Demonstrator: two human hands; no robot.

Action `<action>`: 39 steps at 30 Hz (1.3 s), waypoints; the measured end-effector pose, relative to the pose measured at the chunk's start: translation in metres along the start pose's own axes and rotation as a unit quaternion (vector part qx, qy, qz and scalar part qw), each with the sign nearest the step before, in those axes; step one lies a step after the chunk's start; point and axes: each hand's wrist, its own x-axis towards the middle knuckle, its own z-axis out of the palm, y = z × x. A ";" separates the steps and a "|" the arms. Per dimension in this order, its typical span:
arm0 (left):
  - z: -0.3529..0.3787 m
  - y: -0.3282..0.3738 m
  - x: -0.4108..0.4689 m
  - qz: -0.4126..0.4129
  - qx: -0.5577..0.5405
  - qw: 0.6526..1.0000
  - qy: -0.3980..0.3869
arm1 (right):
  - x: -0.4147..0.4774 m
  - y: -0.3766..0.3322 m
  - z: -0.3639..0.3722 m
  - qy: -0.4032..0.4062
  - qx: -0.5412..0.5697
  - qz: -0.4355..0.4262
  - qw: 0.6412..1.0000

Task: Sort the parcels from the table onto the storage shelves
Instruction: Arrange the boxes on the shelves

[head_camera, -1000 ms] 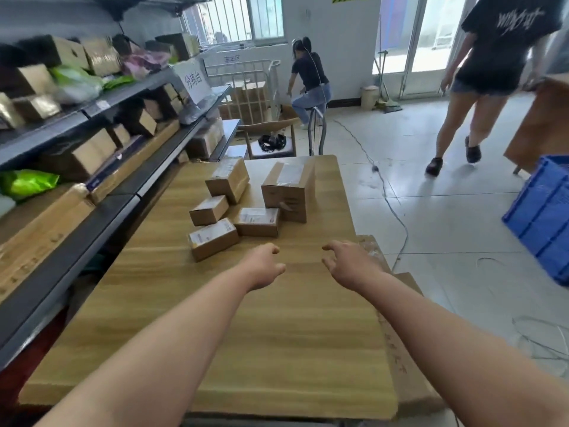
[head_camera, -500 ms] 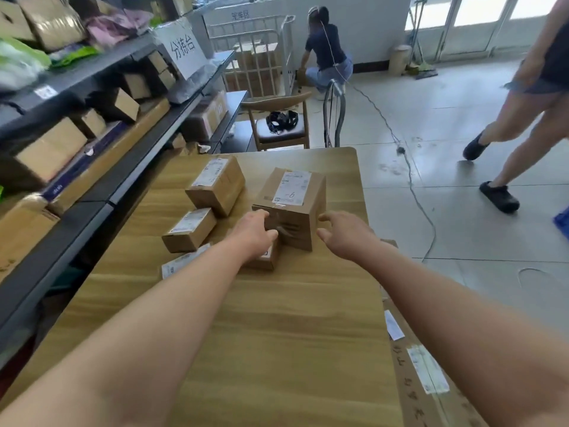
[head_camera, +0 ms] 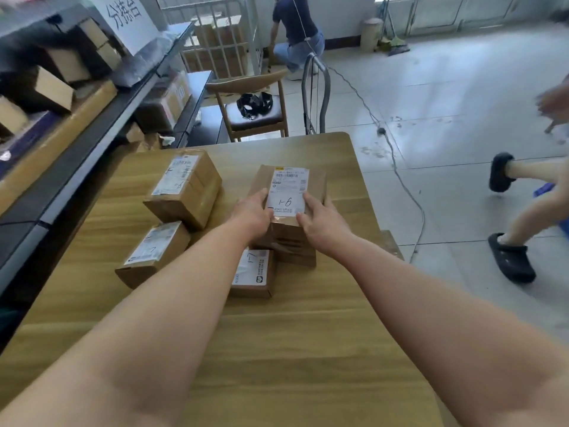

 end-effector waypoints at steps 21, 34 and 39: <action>0.043 0.028 -0.081 0.083 0.002 0.994 -0.070 | -0.111 0.055 -0.030 0.038 0.079 0.104 0.991; 0.068 -0.035 -0.276 -0.016 -0.032 0.999 -0.031 | -0.274 0.072 -0.002 -0.072 -0.028 0.042 0.996; 0.086 -0.045 -0.364 -0.064 -0.044 0.997 -0.004 | -0.338 0.093 0.003 -0.112 -0.041 -0.027 0.992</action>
